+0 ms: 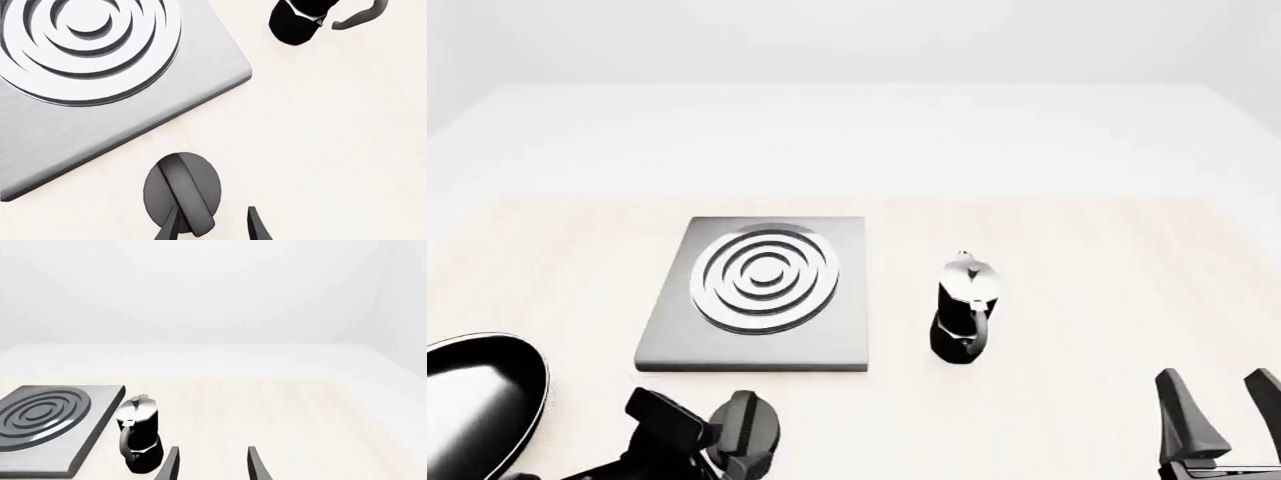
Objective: Turn on the stove and put the frying pan on it.
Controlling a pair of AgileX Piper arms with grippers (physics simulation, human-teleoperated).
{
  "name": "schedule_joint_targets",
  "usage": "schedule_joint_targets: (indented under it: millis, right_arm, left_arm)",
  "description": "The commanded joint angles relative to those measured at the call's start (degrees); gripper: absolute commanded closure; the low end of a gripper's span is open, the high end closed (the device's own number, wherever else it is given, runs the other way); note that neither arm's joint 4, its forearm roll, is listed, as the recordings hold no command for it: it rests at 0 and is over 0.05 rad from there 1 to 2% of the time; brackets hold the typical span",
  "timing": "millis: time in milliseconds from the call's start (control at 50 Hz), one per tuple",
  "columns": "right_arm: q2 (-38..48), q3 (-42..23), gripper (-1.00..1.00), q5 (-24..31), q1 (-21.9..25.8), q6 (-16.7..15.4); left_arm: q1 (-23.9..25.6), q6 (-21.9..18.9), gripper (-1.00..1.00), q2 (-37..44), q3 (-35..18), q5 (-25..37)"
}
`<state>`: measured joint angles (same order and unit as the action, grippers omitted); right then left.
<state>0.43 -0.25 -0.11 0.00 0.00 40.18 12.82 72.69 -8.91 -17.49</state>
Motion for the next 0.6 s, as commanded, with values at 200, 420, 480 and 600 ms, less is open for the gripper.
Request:
schedule_joint_targets:
  millis: [200, 420, 480, 600]
  right_arm:
    - [0.01, 0.00, -1.00, 0.00, 0.01, 0.00]
    - [-0.01, 0.00, -1.00, 0.00, -0.01, -0.01]
    - [0.01, 0.00, -1.00, 0.00, 0.01, 0.01]
    - [0.01, 0.00, -1.00, 0.00, 0.00, 0.00]
  left_arm:
    - [4.48, 2.05, -1.00, 2.91, -1.30, 0.04]
    - [6.98, 3.11, -1.00, 3.80, -2.10, 1.59]
    - [6.93, 3.07, -1.00, 3.90, -2.46, 1.77]
    - [4.51, 1.82, -1.00, 2.20, -1.77, 2.50]
